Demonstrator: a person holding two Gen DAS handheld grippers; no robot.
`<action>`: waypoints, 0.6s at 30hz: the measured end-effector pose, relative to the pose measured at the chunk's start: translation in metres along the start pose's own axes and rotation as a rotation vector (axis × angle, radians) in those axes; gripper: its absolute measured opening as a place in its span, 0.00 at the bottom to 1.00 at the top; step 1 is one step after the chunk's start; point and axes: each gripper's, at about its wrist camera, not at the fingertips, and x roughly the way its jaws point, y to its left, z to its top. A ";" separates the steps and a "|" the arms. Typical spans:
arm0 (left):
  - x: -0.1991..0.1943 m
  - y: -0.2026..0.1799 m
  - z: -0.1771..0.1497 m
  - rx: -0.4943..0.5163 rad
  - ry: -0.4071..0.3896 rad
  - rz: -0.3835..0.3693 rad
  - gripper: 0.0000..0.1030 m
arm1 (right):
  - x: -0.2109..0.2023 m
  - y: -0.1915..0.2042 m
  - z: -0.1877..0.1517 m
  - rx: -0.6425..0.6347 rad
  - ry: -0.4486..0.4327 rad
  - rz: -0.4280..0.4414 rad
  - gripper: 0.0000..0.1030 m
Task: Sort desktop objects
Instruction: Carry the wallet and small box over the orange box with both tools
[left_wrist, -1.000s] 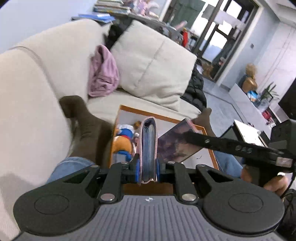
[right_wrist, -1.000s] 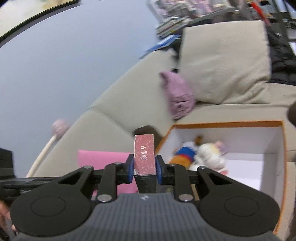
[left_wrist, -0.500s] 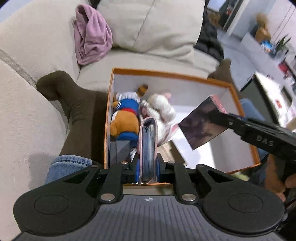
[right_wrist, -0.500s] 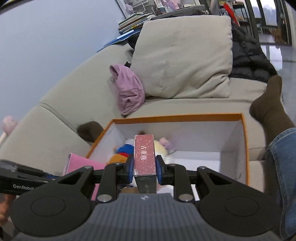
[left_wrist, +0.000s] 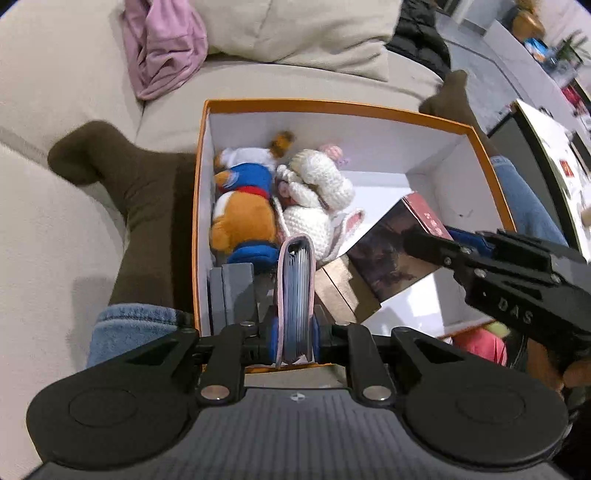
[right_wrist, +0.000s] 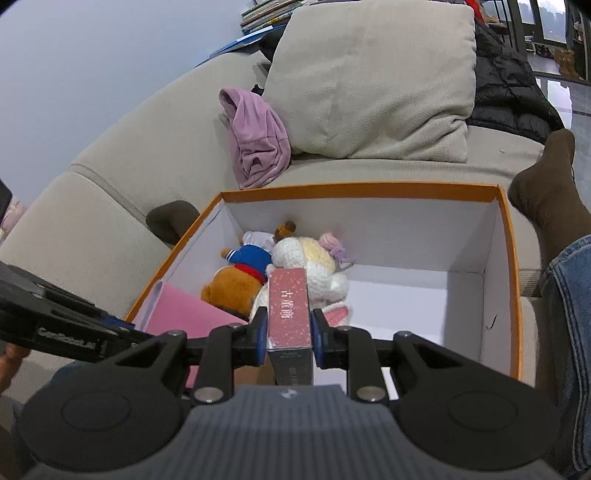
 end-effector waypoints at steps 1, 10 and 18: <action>0.001 -0.001 0.003 0.017 0.018 0.002 0.18 | 0.000 0.000 0.001 0.004 0.002 0.001 0.24; 0.024 -0.005 0.051 0.106 0.287 -0.007 0.18 | 0.003 -0.004 0.003 0.024 0.010 -0.001 0.24; 0.062 -0.009 0.054 0.097 0.391 0.049 0.18 | 0.007 -0.010 0.002 0.041 0.022 0.042 0.24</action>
